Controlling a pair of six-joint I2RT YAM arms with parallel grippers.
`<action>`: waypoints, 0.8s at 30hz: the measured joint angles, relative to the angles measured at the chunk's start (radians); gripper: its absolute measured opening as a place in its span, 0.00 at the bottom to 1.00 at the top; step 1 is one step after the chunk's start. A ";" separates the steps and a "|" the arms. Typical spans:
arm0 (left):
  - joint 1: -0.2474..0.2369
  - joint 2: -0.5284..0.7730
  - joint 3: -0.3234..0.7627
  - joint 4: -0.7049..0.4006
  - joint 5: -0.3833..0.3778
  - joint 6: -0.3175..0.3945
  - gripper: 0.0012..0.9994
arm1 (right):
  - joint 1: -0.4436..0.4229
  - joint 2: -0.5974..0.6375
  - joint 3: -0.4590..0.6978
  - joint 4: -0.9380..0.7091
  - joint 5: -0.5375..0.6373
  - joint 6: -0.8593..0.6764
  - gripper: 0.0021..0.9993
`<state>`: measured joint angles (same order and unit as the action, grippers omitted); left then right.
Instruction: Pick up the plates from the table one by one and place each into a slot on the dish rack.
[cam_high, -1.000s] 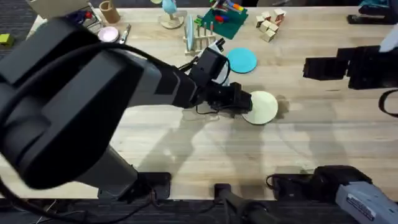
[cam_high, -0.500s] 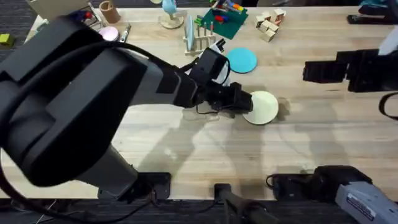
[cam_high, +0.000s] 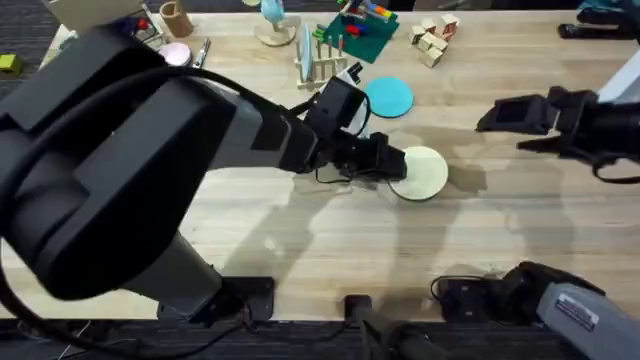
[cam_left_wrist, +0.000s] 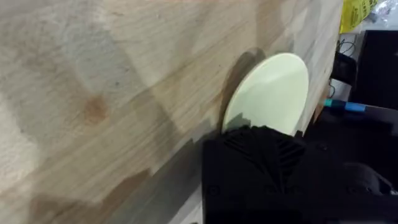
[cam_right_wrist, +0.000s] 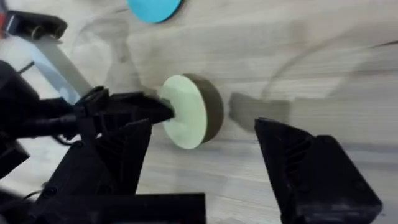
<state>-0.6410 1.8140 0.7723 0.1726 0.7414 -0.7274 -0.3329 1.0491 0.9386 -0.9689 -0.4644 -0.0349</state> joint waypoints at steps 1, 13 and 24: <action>0.000 0.000 0.000 0.000 0.000 0.000 0.04 | -0.020 0.021 -0.017 0.005 -0.037 -0.019 1.00; 0.000 0.000 0.000 0.000 0.000 0.000 0.04 | -0.063 0.218 -0.178 0.173 -0.265 -0.101 1.00; 0.000 0.000 0.000 0.000 0.000 0.000 0.04 | 0.038 0.362 -0.193 0.215 -0.343 -0.135 0.97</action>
<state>-0.6407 1.8137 0.7723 0.1726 0.7414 -0.7273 -0.2947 1.4115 0.7452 -0.7541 -0.8071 -0.1697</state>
